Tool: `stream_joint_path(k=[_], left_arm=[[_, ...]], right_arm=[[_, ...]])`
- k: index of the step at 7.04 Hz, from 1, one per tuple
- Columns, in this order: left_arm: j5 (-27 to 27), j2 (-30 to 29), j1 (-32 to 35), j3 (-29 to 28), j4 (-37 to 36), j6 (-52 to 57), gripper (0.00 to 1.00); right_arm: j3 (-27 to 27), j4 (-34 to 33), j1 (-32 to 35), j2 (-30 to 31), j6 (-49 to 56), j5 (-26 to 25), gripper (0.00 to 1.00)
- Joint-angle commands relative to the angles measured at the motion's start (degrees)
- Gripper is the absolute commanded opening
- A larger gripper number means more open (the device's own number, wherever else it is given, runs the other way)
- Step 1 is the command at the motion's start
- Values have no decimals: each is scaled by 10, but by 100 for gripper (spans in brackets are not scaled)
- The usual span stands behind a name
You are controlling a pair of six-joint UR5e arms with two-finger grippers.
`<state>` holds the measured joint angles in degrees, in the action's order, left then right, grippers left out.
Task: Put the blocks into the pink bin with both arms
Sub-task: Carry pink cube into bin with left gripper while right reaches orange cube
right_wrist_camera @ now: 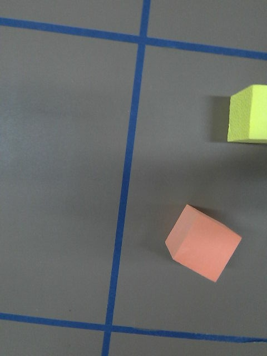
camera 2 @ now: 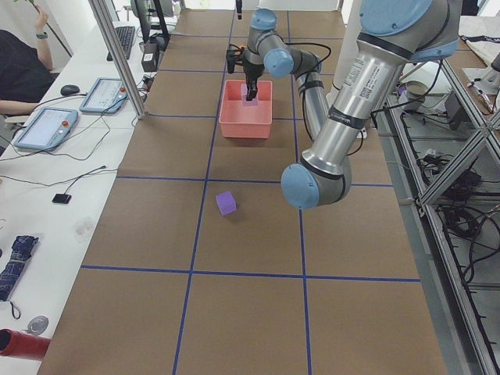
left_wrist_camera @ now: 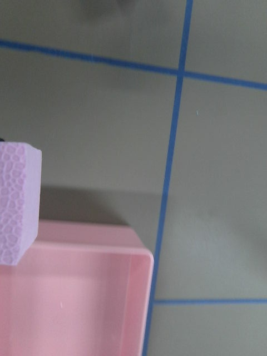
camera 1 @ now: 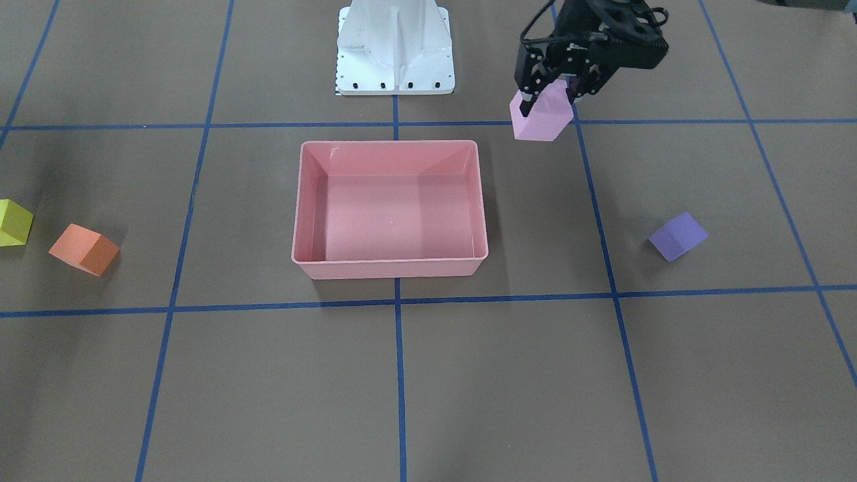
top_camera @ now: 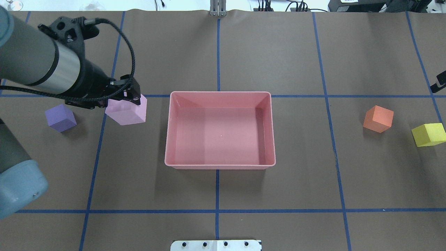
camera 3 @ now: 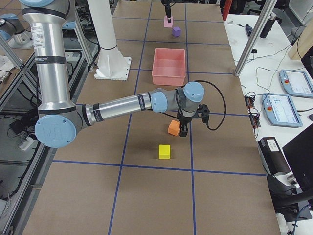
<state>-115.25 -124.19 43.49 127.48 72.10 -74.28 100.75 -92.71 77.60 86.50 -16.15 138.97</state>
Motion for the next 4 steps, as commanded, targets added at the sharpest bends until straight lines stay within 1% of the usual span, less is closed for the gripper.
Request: stream_joint_path(k=[1,2,3,4], left_arm=[[2,-97,-17,-34,-49,-61,0],[4,-119,-27,-45,-49,-85,0],[15,-148,-37,-63,-49,-118,0],[66,-159,-79,-69,-49,-141,0]], right_arm=[[-22,168,-48,30,-181,-4,99],[-54,284,-82,41,-275,-25,99],[-62,345,-142,40,-380,-76,100],[-71,349,-167,39,-396,-99,100]])
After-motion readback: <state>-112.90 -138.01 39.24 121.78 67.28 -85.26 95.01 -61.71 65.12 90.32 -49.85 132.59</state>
